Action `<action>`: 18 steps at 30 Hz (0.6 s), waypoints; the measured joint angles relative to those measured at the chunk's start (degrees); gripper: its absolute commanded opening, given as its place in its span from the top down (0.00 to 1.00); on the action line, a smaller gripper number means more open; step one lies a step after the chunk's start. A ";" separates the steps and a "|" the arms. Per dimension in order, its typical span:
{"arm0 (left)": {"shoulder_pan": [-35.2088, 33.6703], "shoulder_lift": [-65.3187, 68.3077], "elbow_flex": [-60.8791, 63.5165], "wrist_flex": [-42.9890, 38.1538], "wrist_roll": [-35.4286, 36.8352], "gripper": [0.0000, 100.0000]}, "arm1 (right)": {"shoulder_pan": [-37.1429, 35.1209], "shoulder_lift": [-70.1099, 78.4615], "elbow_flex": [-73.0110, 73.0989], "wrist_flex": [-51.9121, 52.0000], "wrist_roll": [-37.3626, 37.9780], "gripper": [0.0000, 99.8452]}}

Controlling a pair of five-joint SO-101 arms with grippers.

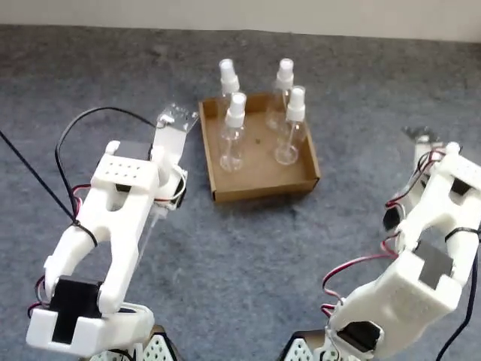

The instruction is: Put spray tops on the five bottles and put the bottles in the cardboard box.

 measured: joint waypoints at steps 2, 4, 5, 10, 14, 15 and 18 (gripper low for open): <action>0.00 -1.93 -1.58 0.18 0.35 1.00 | -2.64 -6.15 -0.18 1.41 -2.46 1.00; 0.00 -4.92 -3.60 1.76 1.93 1.00 | -6.77 -13.54 -0.18 2.20 -5.01 1.00; 0.00 -6.86 -4.66 2.64 2.46 1.00 | -9.58 -17.76 0.53 1.76 -6.33 1.00; -0.70 -19.16 -8.70 4.84 3.43 1.00 | -25.76 -39.91 14.42 -0.79 -12.40 1.00; -5.80 -29.89 -10.64 4.84 4.13 1.00 | -41.14 -55.38 29.01 -5.10 -18.11 1.00; -7.12 -32.44 -11.25 4.84 5.27 1.00 | -45.10 -58.02 32.35 -6.51 -19.25 1.00; -10.46 -39.82 -12.84 4.84 9.14 1.00 | -57.32 -60.66 40.00 -11.60 -23.12 1.00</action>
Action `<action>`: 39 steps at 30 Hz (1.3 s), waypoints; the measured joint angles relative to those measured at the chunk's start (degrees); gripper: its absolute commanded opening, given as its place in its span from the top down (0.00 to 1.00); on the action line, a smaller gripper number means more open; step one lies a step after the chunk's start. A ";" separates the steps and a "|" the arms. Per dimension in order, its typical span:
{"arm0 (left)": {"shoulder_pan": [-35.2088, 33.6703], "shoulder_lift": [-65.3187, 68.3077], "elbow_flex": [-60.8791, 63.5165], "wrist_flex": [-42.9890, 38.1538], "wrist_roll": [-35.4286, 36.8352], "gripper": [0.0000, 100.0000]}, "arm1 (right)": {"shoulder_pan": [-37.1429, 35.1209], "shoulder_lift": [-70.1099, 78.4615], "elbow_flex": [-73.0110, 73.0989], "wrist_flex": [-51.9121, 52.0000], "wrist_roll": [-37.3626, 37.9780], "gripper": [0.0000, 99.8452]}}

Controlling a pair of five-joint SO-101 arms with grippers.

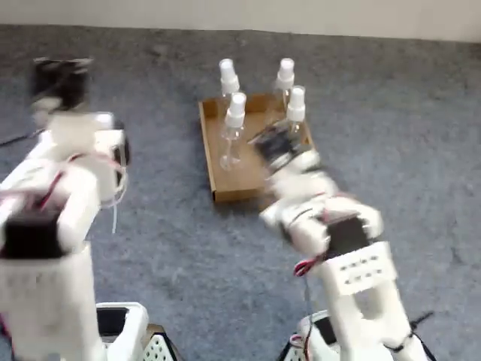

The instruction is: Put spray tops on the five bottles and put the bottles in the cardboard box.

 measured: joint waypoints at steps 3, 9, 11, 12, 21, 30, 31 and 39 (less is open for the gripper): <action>-1.41 -6.42 -1.05 0.00 4.57 1.00 | -8.97 0.35 2.20 -6.68 -3.34 1.00; -1.76 -15.47 0.09 -4.04 15.74 1.00 | -16.97 4.75 4.22 -17.23 -5.27 0.99; -1.67 -17.49 2.37 -6.42 19.69 1.00 | -18.02 4.92 6.51 -17.85 -4.04 0.99; -1.67 -18.37 3.78 -7.56 21.54 1.00 | -18.64 4.84 7.56 -18.11 -3.52 0.99; -1.67 -23.74 16.88 -18.29 29.01 1.00 | -25.23 -2.90 16.44 -28.57 -8.09 1.00; 3.16 -26.64 17.23 -17.49 29.19 1.00 | -24.00 -6.77 20.92 -34.20 -8.70 1.00; 3.52 -26.73 17.23 -17.49 29.19 1.00 | -23.12 -6.77 20.92 -34.37 -8.70 1.00; 4.04 -27.16 17.23 -16.00 29.19 1.00 | -20.48 -6.77 20.92 -34.64 -9.05 1.00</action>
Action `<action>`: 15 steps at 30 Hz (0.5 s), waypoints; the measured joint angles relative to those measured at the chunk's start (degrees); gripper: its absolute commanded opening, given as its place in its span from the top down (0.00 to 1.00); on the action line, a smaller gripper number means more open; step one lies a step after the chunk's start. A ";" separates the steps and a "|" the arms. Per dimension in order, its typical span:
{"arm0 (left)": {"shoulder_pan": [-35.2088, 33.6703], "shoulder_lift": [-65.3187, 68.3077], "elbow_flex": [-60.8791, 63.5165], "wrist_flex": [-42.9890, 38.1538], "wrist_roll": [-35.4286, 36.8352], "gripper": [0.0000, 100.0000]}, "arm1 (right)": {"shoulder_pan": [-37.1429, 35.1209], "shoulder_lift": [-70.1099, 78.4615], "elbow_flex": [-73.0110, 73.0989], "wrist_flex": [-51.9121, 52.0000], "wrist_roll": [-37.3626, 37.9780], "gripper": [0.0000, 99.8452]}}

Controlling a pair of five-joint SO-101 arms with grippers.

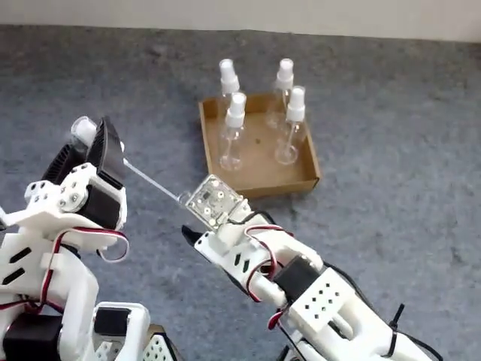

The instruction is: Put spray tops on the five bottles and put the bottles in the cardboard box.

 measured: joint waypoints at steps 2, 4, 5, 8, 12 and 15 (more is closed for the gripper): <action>-0.09 0.00 0.00 0.18 0.00 1.00 | 0.00 0.00 0.00 0.00 0.00 1.00; -0.18 0.00 0.09 0.26 0.00 1.00 | 0.00 0.00 0.00 0.00 0.00 1.00; -0.18 0.00 0.18 0.26 0.00 1.00 | 0.00 0.00 0.00 0.00 0.00 1.00; -0.18 0.00 0.35 0.26 0.00 1.00 | 0.00 0.00 0.09 0.00 0.00 1.00; -0.18 0.09 2.20 0.26 0.00 1.00 | -0.62 0.00 0.09 0.00 0.00 1.00; 0.00 0.09 3.69 -0.70 0.00 1.00 | -1.85 0.00 0.09 0.00 0.00 1.00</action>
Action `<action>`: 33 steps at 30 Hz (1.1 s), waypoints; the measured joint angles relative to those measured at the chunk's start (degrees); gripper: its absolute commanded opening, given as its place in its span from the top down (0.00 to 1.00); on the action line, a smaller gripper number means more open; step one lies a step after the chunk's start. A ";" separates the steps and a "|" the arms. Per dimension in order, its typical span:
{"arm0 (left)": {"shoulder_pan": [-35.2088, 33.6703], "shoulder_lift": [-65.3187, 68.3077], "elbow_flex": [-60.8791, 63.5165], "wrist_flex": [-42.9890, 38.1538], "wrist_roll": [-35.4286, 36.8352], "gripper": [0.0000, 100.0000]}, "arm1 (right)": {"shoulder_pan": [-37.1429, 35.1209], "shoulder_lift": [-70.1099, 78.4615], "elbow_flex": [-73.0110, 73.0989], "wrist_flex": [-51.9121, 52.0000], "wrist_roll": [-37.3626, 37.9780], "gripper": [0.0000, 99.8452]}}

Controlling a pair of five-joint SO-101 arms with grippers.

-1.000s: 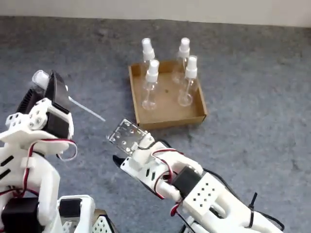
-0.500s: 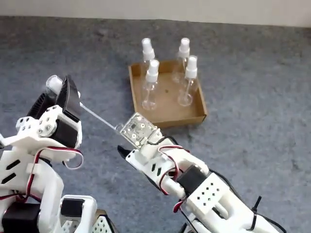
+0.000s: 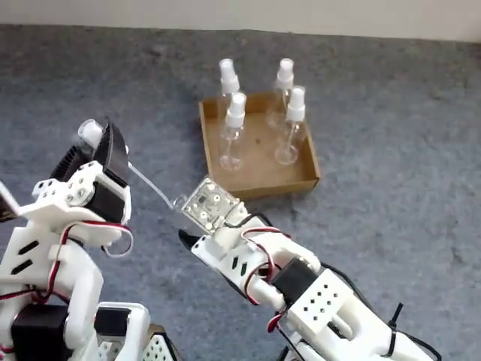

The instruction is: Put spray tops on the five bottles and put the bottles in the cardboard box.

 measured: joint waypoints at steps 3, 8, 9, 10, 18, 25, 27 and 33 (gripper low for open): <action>0.00 0.00 0.88 -0.26 0.00 1.00 | 0.09 0.00 0.00 0.00 0.00 1.00; -0.09 0.00 0.79 -1.32 -0.26 1.00 | 0.00 0.00 0.00 0.00 0.00 1.00; -0.09 0.18 0.18 -1.32 -1.05 1.00 | 0.00 0.00 0.00 0.00 0.00 1.00; -0.09 0.35 -0.44 -1.32 -1.67 1.00 | 0.00 0.00 0.00 0.00 0.00 1.00; 0.00 -0.09 -2.46 -1.32 -2.64 1.00 | 0.00 0.00 0.00 0.00 0.00 1.00; 7.21 -0.09 2.02 -1.49 -2.64 1.00 | 0.00 0.00 0.00 0.00 0.00 1.00; 7.82 0.53 4.13 -2.37 -2.81 1.00 | 0.00 0.00 0.00 0.00 0.00 1.00; 7.91 -0.09 5.80 -2.64 -2.81 1.00 | 0.00 0.00 0.00 0.00 0.00 1.00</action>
